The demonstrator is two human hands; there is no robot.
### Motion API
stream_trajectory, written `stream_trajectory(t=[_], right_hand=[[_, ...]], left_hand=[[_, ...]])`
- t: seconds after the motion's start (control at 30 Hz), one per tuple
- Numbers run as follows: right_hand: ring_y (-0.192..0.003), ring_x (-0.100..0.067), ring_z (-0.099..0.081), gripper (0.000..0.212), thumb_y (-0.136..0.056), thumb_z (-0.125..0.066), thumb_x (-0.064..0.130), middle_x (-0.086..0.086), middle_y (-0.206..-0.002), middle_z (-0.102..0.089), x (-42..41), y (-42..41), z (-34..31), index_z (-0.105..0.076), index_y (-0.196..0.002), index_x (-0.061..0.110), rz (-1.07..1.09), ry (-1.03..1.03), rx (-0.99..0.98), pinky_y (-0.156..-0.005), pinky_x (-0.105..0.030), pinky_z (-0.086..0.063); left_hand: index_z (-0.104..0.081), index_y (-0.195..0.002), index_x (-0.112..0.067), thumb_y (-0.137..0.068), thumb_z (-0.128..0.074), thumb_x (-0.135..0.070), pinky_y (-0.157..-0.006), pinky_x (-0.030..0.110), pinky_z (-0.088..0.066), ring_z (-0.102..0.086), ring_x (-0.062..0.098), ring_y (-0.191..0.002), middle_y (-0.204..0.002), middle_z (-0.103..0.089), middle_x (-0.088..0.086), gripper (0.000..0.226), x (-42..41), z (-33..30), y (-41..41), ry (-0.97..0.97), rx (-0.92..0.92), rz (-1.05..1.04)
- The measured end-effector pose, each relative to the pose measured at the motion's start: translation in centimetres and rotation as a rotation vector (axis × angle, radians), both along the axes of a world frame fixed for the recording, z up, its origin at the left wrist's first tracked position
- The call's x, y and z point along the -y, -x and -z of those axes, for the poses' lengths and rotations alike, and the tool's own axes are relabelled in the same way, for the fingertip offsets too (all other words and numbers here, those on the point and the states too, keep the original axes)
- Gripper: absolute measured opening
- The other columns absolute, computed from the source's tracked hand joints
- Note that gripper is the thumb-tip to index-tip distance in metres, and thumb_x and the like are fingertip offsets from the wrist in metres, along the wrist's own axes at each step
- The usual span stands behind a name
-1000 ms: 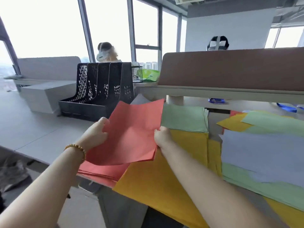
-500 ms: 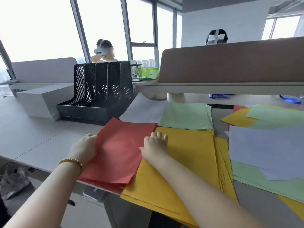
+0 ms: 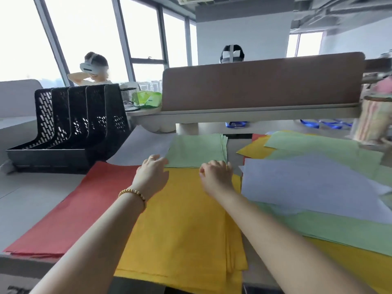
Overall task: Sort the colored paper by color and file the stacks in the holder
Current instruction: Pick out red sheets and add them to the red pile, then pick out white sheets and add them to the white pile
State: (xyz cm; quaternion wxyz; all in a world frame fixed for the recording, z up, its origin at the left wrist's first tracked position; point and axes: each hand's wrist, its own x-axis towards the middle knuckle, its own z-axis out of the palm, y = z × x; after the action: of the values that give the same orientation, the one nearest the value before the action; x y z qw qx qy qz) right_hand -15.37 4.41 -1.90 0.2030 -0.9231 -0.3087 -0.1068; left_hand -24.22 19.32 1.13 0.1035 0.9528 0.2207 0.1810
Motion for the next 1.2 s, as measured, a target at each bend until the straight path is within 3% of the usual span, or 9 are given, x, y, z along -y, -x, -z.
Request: stream_trajectory(t=[0.27, 0.47, 0.57, 0.7, 0.8, 0.93, 1.03, 1.1, 1.2], right_hand=[[-0.118, -0.027, -0.042, 0.028, -0.095, -0.036, 0.015, -0.004, -0.122, -0.056, 11.7, -5.5, 0.5, -0.061, -0.108, 0.015, 0.221, -0.086, -0.035, -0.11, -0.039, -0.022], [-0.111, -0.032, -0.049, 0.023, -0.095, -0.041, 0.012, -0.014, -0.115, -0.06, 19.7, -8.6, 1.1, -0.061, -0.104, 0.006, 0.369, -0.236, -0.111, -0.087, -0.034, -0.04], [-0.108, -0.029, -0.054, 0.024, -0.095, -0.04, 0.011, -0.011, -0.115, -0.062, 22.3, -9.4, 1.1, -0.06, -0.107, 0.007, 0.389, -0.311, -0.183, -0.086, -0.033, -0.043], [-0.105, -0.026, -0.056, 0.025, -0.094, -0.038, 0.011, -0.008, -0.115, -0.064, 23.7, -10.4, 0.7, -0.06, -0.107, 0.011, 0.364, -0.431, -0.265, -0.079, -0.028, -0.043], [-0.096, -0.021, -0.056, 0.026, -0.095, -0.037, 0.01, -0.006, -0.113, -0.065, 23.5, -10.9, 0.6, -0.06, -0.107, 0.01, 0.344, -0.546, -0.287, -0.07, -0.023, -0.036], [-0.104, -0.022, -0.058, 0.024, -0.096, -0.038, 0.013, -0.004, -0.109, -0.066, 23.4, -10.6, 0.6, -0.06, -0.107, 0.011, 0.273, -0.545, -0.242, -0.073, -0.023, -0.036], [-0.103, -0.027, -0.059, 0.028, -0.096, -0.037, 0.012, -0.005, -0.108, -0.068, 23.9, -10.3, -0.5, -0.063, -0.107, 0.009, 0.291, -0.491, 0.023, -0.085, -0.032, -0.041], [-0.1, -0.033, -0.059, 0.033, -0.09, -0.035, 0.014, -0.01, -0.103, -0.069, 24.3, -10.4, -1.0, -0.065, -0.104, 0.007, 0.4, -0.53, 0.26, -0.09, -0.038, -0.039], [-0.106, -0.036, -0.052, 0.027, -0.087, -0.045, 0.01, -0.013, -0.11, -0.063, 24.1, -10.3, -0.5, -0.062, -0.107, 0.004, 0.521, -0.631, 0.424, -0.091, -0.04, -0.037]], left_hand=[[-0.051, -0.13, -0.018, -0.093, -0.055, -0.026, -0.102, 0.029, -0.038, -0.045, 0.019, -0.124, -0.137, -0.046, 0.003, 0.038, 11.4, 1.2, -6.9, 0.108, -0.038, 0.348], [-0.033, -0.144, -0.023, -0.085, -0.063, -0.044, -0.11, 0.023, -0.023, -0.029, 0.012, -0.137, -0.151, -0.031, -0.005, 0.069, 19.3, 1.0, -9.6, 0.251, -0.406, 0.731], [-0.014, -0.15, -0.024, -0.086, -0.059, -0.047, -0.117, 0.034, -0.008, -0.007, 0.017, -0.146, -0.158, -0.011, -0.002, 0.082, 23.4, 1.0, -10.6, 0.07, -0.552, 0.818], [-0.003, -0.151, -0.02, -0.091, -0.052, -0.043, -0.119, 0.038, -0.006, -0.003, 0.021, -0.147, -0.159, -0.003, 0.002, 0.08, 25.4, 1.2, -12.0, -0.162, -0.701, 0.799], [-0.012, -0.151, -0.016, -0.091, -0.055, -0.034, -0.118, 0.033, -0.015, -0.016, 0.019, -0.145, -0.158, -0.015, 0.004, 0.076, 25.3, 1.2, -12.5, -0.221, -0.677, 0.801], [-0.047, -0.132, -0.005, -0.09, -0.05, -0.012, -0.101, 0.036, -0.039, -0.048, 0.03, -0.123, -0.134, -0.052, 0.015, 0.043, 25.5, 1.3, -12.5, -0.394, -0.545, 0.788], [-0.06, -0.11, -0.007, -0.096, -0.037, -0.011, -0.082, 0.034, -0.044, -0.058, 0.031, -0.107, -0.113, -0.063, 0.014, 0.028, 25.3, 0.6, -13.2, -0.476, -0.39, 0.614], [-0.061, -0.11, -0.008, -0.099, -0.032, -0.018, -0.072, 0.029, -0.039, -0.059, 0.028, -0.106, -0.114, -0.063, 0.013, 0.033, 24.7, 0.0, -13.7, -0.416, -0.307, 0.519], [-0.06, -0.103, -0.002, -0.098, -0.037, -0.027, -0.07, 0.029, -0.039, -0.058, 0.032, -0.098, -0.107, -0.063, 0.018, 0.035, 23.1, 0.0, -14.6, -0.058, -0.235, 0.394]])
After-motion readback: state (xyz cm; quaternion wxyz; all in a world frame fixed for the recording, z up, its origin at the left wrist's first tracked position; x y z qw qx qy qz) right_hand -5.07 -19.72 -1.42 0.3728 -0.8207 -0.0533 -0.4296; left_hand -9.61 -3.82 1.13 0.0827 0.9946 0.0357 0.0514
